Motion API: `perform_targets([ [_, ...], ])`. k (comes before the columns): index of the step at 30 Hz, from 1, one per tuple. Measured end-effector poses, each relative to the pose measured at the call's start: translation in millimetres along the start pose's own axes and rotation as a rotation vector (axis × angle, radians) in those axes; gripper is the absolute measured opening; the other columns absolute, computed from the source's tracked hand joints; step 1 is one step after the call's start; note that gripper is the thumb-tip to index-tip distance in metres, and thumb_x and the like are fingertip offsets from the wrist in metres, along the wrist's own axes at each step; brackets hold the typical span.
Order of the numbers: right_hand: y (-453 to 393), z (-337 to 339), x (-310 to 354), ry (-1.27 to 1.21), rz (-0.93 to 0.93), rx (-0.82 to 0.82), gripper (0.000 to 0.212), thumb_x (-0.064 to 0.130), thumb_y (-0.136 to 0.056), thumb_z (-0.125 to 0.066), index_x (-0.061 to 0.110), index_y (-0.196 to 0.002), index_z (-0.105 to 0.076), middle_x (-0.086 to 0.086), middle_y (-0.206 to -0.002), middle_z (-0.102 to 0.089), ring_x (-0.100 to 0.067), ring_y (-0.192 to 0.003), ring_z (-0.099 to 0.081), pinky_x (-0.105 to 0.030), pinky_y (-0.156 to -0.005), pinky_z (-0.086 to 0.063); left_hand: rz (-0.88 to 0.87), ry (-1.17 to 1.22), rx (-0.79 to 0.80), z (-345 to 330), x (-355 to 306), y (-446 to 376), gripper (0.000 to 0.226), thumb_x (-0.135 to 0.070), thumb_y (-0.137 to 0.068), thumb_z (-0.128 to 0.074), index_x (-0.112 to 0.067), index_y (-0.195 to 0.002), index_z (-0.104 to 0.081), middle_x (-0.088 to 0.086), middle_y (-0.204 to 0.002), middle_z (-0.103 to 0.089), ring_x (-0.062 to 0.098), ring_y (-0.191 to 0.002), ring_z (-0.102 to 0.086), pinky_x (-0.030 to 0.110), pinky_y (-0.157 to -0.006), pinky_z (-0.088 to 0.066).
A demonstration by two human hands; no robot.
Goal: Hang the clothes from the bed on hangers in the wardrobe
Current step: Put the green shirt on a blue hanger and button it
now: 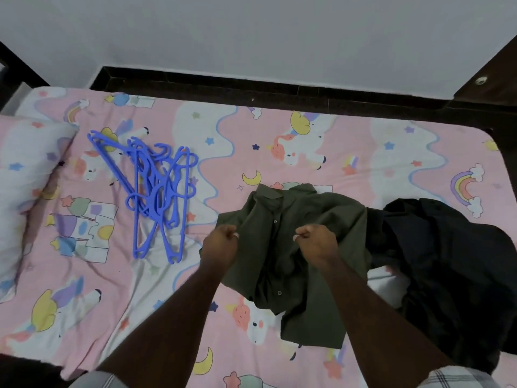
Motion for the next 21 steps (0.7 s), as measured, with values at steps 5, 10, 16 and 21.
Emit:
perform_targets([
  [5,-11,-27,25,-0.002,0.058,-0.032,0.022,0.022,-0.092,-0.068,0.012,-0.111,-0.075,-0.002,-0.11,-0.074,-0.018,-0.106,-0.067,-0.026,-0.096,-0.05,0.06,-0.008,-0.016,8,28,-41,0.025,-0.022,-0.103,-0.052,-0.009,-0.119,-0.065,0.007,-0.116,-0.067,0.021,-0.103,-0.063,0.031,-0.095,-0.05],
  [10,-48,-49,62,-0.015,0.095,-0.076,0.025,0.023,-0.096,-0.065,0.012,-0.117,-0.072,0.0,-0.114,-0.073,-0.012,-0.102,-0.066,-0.017,-0.087,-0.044,0.024,-0.026,0.121,-11,55,-70,0.011,-0.025,-0.098,-0.059,-0.017,-0.098,-0.066,-0.005,-0.094,-0.065,0.01,-0.083,-0.059,0.023,-0.076,-0.047],
  [16,-111,-66,102,0.119,0.164,-0.15,0.024,0.02,-0.099,-0.06,0.009,-0.117,-0.071,-0.007,-0.115,-0.072,-0.018,-0.102,-0.066,-0.022,-0.092,-0.043,-0.101,-0.031,0.14,-28,62,-85,0.008,-0.032,-0.095,-0.064,-0.028,-0.099,-0.07,-0.01,-0.097,-0.062,0.005,-0.084,-0.056,0.022,-0.076,-0.047],
  [21,-151,-78,118,0.236,0.192,-0.149,0.027,0.016,-0.099,-0.055,0.006,-0.121,-0.067,-0.01,-0.12,-0.07,-0.027,-0.107,-0.066,-0.023,-0.089,-0.043,-0.126,-0.065,0.104,-33,64,-100,0.014,-0.037,-0.094,-0.064,-0.028,-0.104,-0.065,-0.008,-0.101,-0.058,0.01,-0.087,-0.056,0.027,-0.078,-0.053],
])
Point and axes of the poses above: each hand's wrist, its own y-axis away from the middle knuckle, its own z-axis out of the back of the hand, x = y × z, the point moved 9 cm from there along -y, towards the middle knuckle
